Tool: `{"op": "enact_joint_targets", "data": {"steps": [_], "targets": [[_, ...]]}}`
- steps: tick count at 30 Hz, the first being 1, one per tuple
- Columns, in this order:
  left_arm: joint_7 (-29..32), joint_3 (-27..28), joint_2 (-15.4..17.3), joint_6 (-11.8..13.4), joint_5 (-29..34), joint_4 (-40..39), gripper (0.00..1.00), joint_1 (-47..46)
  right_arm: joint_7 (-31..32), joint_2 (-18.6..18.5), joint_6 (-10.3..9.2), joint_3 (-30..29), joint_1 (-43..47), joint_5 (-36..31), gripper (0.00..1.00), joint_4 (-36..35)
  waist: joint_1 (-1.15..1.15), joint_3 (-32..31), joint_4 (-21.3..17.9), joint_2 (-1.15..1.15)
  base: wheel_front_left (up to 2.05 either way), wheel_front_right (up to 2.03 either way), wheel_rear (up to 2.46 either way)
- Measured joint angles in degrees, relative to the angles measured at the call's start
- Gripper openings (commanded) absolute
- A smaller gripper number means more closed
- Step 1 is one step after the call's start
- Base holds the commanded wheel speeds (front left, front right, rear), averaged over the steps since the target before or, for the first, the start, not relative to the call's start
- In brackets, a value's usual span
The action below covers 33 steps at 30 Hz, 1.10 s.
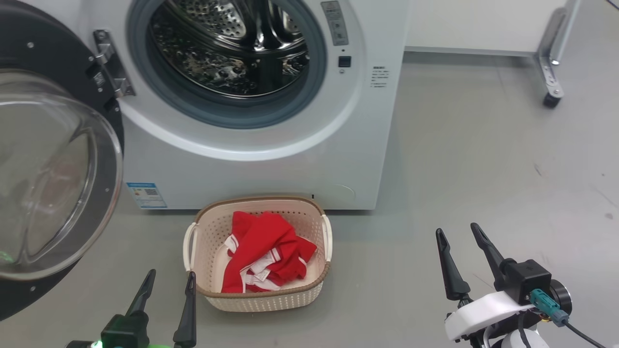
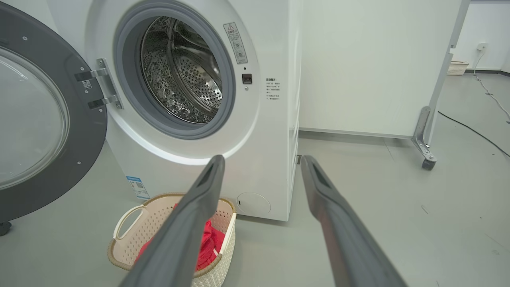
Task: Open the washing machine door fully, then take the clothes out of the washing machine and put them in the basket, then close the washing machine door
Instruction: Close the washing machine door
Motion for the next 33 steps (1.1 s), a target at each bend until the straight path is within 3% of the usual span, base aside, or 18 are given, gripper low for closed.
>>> {"op": "enact_joint_targets", "data": {"steps": [13, 24, 33], "targets": [[0.0, 1.1, 0.0, 1.7, 0.1, 0.1, 1.0, 0.0, 0.0, 0.0, 0.47, 0.1, 0.1, 0.0, 1.0, -0.5, 0.0, -0.7, 8.9, 0.0, 0.0, 0.0, 0.0], [0.0, 2.1, 0.0, 2.2, 0.0, -0.1, 1.0, 0.0, 0.0, 0.1, 0.53, 1.1, 1.0, 0.3, 1.0, -0.4, 0.0, -1.5, 18.3, 0.0, 0.0, 0.0, 0.0], [0.3, 2.8, 0.1, 2.3, -0.1, -0.9, 1.0, 0.4, 0.0, 0.1, 0.62, 2.9, 1.1, 0.5, 1.0, -0.2, 0.0, -2.0, 23.7, 0.0, 0.0, 0.0, 0.0]]}}
